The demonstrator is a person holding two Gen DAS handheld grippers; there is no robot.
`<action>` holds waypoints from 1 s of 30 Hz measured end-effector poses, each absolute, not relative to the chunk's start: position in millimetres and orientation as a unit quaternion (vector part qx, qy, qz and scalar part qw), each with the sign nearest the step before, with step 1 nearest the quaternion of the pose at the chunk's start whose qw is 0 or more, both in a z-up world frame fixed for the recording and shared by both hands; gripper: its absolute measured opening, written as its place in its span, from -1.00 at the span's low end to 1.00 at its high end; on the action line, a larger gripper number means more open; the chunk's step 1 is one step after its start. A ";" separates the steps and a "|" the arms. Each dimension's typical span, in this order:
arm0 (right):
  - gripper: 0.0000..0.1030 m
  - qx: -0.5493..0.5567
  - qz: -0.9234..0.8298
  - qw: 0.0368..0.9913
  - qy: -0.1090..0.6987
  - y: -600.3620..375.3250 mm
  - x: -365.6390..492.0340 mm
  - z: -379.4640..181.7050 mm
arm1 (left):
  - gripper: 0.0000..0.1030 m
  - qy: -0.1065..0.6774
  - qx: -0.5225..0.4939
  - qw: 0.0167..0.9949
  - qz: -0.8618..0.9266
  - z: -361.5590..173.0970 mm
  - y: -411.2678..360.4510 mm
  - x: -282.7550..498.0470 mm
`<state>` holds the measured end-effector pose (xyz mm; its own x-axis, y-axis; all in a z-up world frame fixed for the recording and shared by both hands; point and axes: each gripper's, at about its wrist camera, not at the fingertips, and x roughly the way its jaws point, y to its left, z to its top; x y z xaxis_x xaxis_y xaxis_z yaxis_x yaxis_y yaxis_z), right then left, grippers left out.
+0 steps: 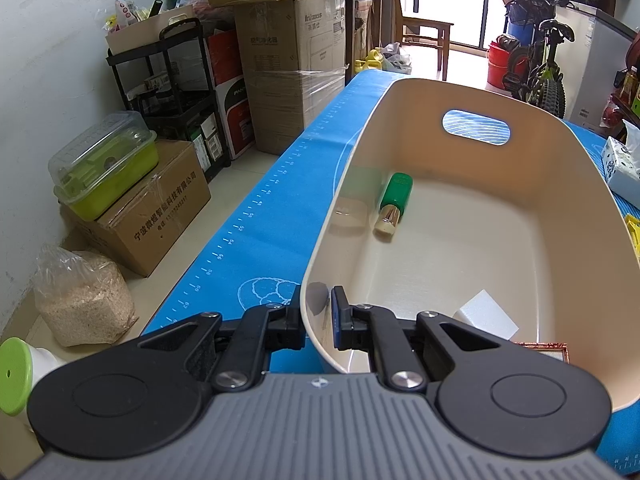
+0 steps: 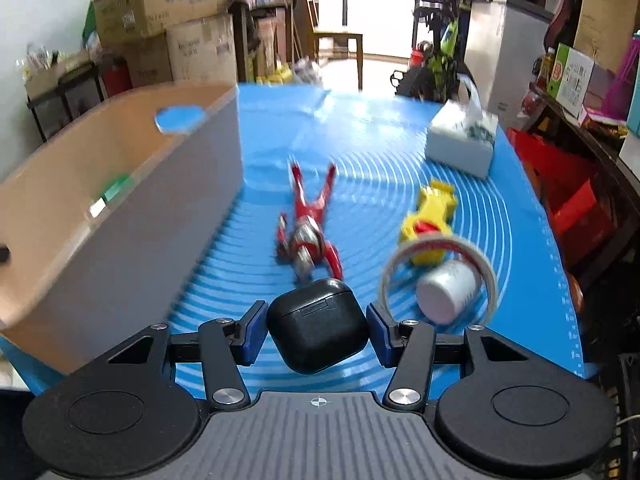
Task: Organize rigid objects
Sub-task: 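Carry the black earbud case into the basket with the right tool and release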
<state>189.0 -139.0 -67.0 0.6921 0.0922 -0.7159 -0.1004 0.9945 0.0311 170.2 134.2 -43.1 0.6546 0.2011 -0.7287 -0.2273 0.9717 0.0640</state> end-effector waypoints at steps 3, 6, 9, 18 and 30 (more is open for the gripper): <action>0.13 -0.009 0.051 0.932 0.359 -128.4 187.3 -53.0 | -0.72 0.398 -0.017 0.910 0.116 -43.3 133.7 170.4; 0.13 0.006 0.053 0.940 0.338 -121.0 186.3 -39.7 | -0.72 0.399 -0.019 0.910 0.115 -43.5 133.5 170.8; 0.13 0.014 0.063 0.947 0.315 -107.6 185.1 -24.9 | -0.73 0.399 -0.021 0.909 0.116 -42.9 134.4 171.4; 0.13 0.026 0.126 0.951 0.281 -59.8 196.6 -6.2 | -0.75 0.397 -0.022 0.910 0.114 -41.6 135.2 170.9; 0.13 -0.045 0.189 0.930 0.311 4.7 200.2 -23.4 | -0.76 0.397 -0.023 0.910 0.115 -40.9 134.5 171.0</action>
<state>200.2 4.7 -23.4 0.7351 0.3240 -0.5955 -0.3804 0.9242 0.0332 171.0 134.5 -40.9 0.6580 0.1910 -0.7284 -0.2280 0.9724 0.0490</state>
